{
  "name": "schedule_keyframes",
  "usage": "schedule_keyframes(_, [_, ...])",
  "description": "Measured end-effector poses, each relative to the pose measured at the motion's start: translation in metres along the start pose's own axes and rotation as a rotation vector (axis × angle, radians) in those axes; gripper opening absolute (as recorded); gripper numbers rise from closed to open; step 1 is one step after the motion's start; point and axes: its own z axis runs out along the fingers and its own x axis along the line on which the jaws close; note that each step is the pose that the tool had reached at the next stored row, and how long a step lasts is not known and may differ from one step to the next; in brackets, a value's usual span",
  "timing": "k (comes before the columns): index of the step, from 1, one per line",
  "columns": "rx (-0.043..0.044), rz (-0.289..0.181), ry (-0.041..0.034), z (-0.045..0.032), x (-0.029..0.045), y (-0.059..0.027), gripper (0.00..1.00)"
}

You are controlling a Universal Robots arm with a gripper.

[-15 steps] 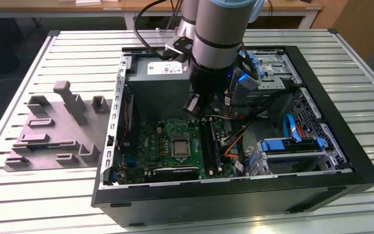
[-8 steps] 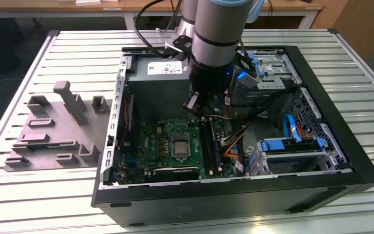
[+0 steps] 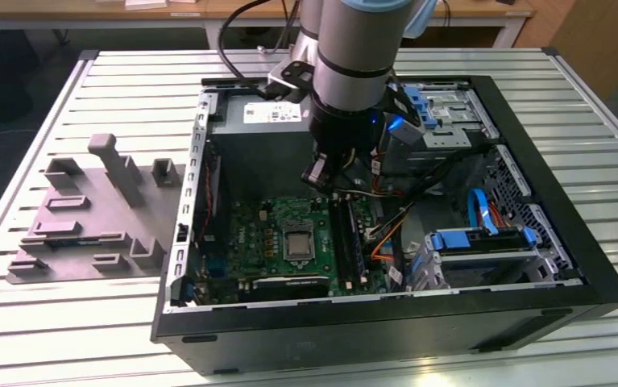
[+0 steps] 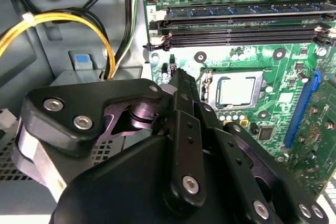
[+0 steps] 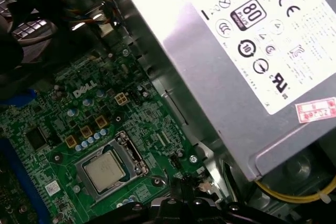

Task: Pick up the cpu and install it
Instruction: 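Install the first cpu locking lever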

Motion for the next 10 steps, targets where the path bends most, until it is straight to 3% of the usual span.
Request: schedule_keyframes(10, [0.0035, -0.021, 0.0065, 0.0003, 0.0045, -0.0001, 0.11])
